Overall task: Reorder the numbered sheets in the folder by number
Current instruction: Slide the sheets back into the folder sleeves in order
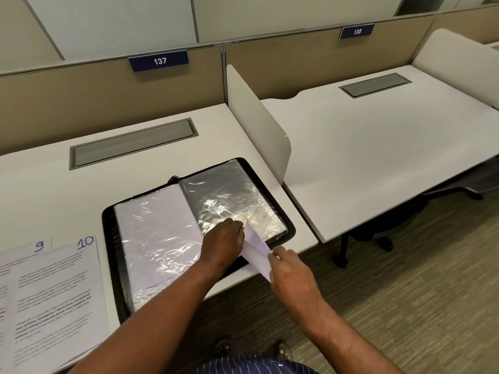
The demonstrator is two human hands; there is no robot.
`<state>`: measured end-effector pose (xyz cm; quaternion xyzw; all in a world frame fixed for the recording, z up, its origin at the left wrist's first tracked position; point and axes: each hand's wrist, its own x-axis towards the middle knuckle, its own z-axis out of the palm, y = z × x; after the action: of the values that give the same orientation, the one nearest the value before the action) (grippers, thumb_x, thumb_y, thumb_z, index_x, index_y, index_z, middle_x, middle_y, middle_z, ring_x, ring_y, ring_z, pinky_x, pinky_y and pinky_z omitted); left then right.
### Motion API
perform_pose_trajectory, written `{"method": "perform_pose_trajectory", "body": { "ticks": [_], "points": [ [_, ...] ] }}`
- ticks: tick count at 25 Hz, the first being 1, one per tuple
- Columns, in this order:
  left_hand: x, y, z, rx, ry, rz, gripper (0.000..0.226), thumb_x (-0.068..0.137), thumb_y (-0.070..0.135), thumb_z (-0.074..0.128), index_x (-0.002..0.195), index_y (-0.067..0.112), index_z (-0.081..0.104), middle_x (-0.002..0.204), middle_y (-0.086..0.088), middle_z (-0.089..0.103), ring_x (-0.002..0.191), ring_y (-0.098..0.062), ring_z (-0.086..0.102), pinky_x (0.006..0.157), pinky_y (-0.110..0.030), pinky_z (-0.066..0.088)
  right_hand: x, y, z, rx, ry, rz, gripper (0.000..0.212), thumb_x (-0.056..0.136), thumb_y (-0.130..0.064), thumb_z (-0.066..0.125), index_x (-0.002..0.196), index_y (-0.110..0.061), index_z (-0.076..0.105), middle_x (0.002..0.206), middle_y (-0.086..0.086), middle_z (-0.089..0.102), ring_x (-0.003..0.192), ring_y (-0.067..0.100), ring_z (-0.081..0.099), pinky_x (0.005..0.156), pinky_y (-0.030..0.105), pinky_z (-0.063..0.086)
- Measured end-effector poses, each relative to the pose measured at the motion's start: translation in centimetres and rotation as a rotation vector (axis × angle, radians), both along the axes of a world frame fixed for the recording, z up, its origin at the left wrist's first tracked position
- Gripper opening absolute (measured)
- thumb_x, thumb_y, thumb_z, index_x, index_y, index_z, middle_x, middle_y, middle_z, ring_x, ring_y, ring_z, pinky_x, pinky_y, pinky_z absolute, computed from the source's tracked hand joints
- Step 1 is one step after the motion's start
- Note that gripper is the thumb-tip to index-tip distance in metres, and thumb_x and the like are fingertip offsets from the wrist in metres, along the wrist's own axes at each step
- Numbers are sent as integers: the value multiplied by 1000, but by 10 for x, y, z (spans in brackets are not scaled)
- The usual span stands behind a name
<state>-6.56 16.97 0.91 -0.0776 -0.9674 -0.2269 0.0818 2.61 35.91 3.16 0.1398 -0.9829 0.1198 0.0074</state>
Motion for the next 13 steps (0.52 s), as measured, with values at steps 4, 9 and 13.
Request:
{"method": "perform_pose_trajectory", "body": {
  "ticks": [4, 9, 13],
  "points": [
    [7, 9, -4, -47, 20, -99, 11, 92, 21, 65, 91, 16, 75, 80, -2, 66, 71, -25, 64, 53, -35, 49, -5, -27, -6, -100, -18, 50, 24, 86, -8, 67, 109, -14, 69, 105, 0, 59, 87, 12, 57, 72, 24, 57],
    [12, 7, -4, -129, 91, -120, 4, 85, 20, 71, 82, 18, 74, 73, 0, 64, 62, -23, 61, 50, -31, 44, -24, -25, -5, -283, -41, -64, 30, 104, -26, 51, 129, -18, 65, 119, -4, 60, 100, 9, 59, 83, 25, 53],
    [16, -7, -11, -153, 128, -133, 10, 84, 20, 71, 91, 17, 76, 78, -1, 67, 66, -24, 62, 54, -34, 48, -26, 1, -6, -448, -124, -269, 29, 102, -16, 53, 129, -17, 66, 126, -6, 60, 106, 10, 62, 89, 29, 54]
  ]
}}
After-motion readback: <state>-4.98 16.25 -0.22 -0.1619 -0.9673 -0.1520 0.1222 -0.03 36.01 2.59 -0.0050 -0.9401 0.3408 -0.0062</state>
